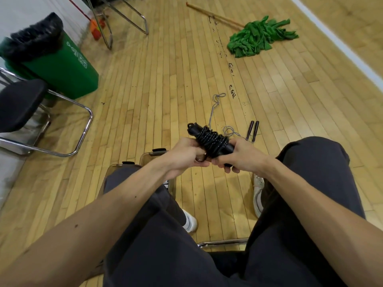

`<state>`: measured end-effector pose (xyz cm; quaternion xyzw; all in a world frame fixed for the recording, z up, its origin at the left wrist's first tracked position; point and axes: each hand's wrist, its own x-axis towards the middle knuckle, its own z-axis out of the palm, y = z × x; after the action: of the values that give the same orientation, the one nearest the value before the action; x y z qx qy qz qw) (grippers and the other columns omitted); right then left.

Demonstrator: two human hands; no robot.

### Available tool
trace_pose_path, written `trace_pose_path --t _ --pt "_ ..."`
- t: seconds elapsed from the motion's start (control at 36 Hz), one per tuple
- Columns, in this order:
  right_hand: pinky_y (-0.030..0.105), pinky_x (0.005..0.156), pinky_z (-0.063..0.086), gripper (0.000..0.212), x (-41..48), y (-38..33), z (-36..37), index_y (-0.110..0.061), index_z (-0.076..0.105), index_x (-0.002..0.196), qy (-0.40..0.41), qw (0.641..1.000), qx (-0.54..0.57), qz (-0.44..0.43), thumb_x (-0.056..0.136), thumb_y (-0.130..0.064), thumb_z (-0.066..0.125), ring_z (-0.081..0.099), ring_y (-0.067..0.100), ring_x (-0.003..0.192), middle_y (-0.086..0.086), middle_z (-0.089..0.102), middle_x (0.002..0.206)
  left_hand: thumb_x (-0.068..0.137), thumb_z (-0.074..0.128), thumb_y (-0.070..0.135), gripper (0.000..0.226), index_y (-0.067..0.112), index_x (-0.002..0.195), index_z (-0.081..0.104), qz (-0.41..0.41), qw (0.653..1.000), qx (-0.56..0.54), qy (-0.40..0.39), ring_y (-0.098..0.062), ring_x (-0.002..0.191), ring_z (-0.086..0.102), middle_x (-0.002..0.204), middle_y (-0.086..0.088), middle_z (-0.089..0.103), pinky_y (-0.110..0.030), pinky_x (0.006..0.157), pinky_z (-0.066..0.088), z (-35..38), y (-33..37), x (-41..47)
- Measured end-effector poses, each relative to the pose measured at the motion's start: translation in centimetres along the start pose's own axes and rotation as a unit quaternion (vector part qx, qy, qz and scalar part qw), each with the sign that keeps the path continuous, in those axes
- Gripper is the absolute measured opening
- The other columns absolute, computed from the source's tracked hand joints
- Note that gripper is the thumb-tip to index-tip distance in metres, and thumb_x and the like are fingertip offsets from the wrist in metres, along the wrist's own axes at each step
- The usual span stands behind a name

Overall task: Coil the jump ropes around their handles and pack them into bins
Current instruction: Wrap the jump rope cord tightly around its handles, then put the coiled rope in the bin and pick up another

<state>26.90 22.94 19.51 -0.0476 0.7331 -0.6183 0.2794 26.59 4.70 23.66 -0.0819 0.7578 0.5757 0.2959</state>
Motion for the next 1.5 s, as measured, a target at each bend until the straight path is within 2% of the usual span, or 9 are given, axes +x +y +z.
trace_pose_path --t 0.19,0.33,0.42,0.61,0.69,0.89,1.19,1.33,1.5 --pt "0.024 0.046 0.046 0.025 0.7 0.1 1.3 -0.015 0.066 0.095 0.077 0.992 -0.095 0.008 0.079 -0.019 0.083 0.060 0.010 0.053 0.001 0.068 0.071 0.091 0.047 -0.002 0.028 0.005 0.111 0.063 -0.062 0.983 -0.169 -0.035 -0.021 0.096 0.062 0.100 -0.008 0.069 -0.040 0.101 0.048 -0.9 0.3 -0.4" --pt "0.036 0.060 0.056 0.067 2.0 -1.6 3.4 -0.021 0.064 0.095 0.113 0.968 -0.221 0.014 0.056 -0.073 0.080 0.067 0.017 0.062 0.001 0.071 0.074 0.093 0.045 0.007 0.041 0.000 0.134 0.047 -0.092 0.950 -0.293 -0.048 -0.027 0.089 0.069 0.117 -0.022 0.065 -0.033 0.079 0.057 -3.2 0.3 -0.6" --pt "0.042 0.058 0.057 0.063 3.3 -2.7 5.6 -0.015 0.065 0.088 0.141 0.957 -0.253 0.004 0.062 -0.071 0.079 0.069 0.024 0.063 0.005 0.071 0.071 0.093 0.047 0.012 0.038 0.005 0.131 0.043 -0.091 0.940 -0.324 -0.045 -0.025 0.078 0.066 0.112 -0.023 0.065 -0.031 0.074 0.052 -5.7 -0.2 -1.0" --pt "0.038 0.054 0.055 0.048 8.2 -7.1 10.8 -0.005 0.070 0.088 0.048 0.974 -0.219 -0.012 0.078 -0.051 0.076 0.064 0.019 0.051 0.013 0.074 0.071 0.095 0.037 0.004 0.044 0.001 0.137 0.048 -0.044 0.947 -0.317 -0.027 -0.027 0.118 0.064 0.129 -0.022 0.064 -0.036 0.100 0.053 -14.3 -2.3 -3.2" --pt "0.031 0.049 0.051 0.048 11.1 -9.1 13.8 -0.003 0.070 0.088 -0.008 0.976 -0.218 -0.023 0.083 -0.051 0.072 0.062 0.018 0.048 0.010 0.071 0.064 0.097 0.043 -0.009 0.037 -0.003 0.132 0.053 -0.014 0.959 -0.278 0.052 -0.026 0.109 0.070 0.122 -0.020 0.068 -0.028 0.087 0.059 -18.4 -4.1 -4.2" --pt "0.035 0.058 0.054 0.091 18.1 -9.8 22.5 -0.003 0.046 0.123 -0.043 0.974 -0.222 0.002 0.070 -0.072 0.074 0.067 0.020 0.074 0.005 0.067 0.093 0.093 0.062 -0.001 0.039 -0.007 0.131 0.053 0.012 0.938 -0.284 0.198 -0.022 0.097 0.074 0.099 -0.013 0.076 -0.025 0.077 0.059 -25.4 -10.4 -5.7" --pt "0.038 0.087 0.045 0.073 26.8 1.0 35.8 -0.008 0.055 0.116 -0.172 0.825 -0.539 0.003 0.087 -0.075 0.051 0.056 0.031 0.114 0.011 0.059 0.118 0.093 0.067 0.012 0.022 -0.002 0.110 0.071 -0.155 0.822 -0.445 0.319 -0.020 0.084 0.075 0.099 -0.015 0.076 -0.022 0.067 0.058 -28.1 -29.0 -3.1" --pt "0.031 0.058 0.042 0.068 32.4 3.8 41.4 -0.008 0.053 0.073 -0.228 0.789 -0.571 -0.002 0.087 -0.074 0.053 0.056 0.019 0.068 0.006 0.056 0.074 0.092 0.071 0.026 0.021 0.007 0.099 0.077 -0.217 0.812 -0.375 0.392 -0.020 0.082 0.076 0.087 -0.008 0.078 -0.035 0.081 0.062 -31.5 -35.5 -0.4" --pt "0.027 0.048 0.037 0.066 38.5 7.8 48.5 -0.016 0.035 0.065 -0.285 0.759 -0.586 0.005 0.087 -0.075 0.053 0.046 0.016 0.055 0.003 0.045 0.068 0.102 0.057 0.028 0.027 0.006 0.098 0.072 -0.304 0.796 -0.327 0.409 -0.021 0.085 0.074 0.096 -0.009 0.074 -0.036 0.082 0.062 -36.5 -41.2 2.8"
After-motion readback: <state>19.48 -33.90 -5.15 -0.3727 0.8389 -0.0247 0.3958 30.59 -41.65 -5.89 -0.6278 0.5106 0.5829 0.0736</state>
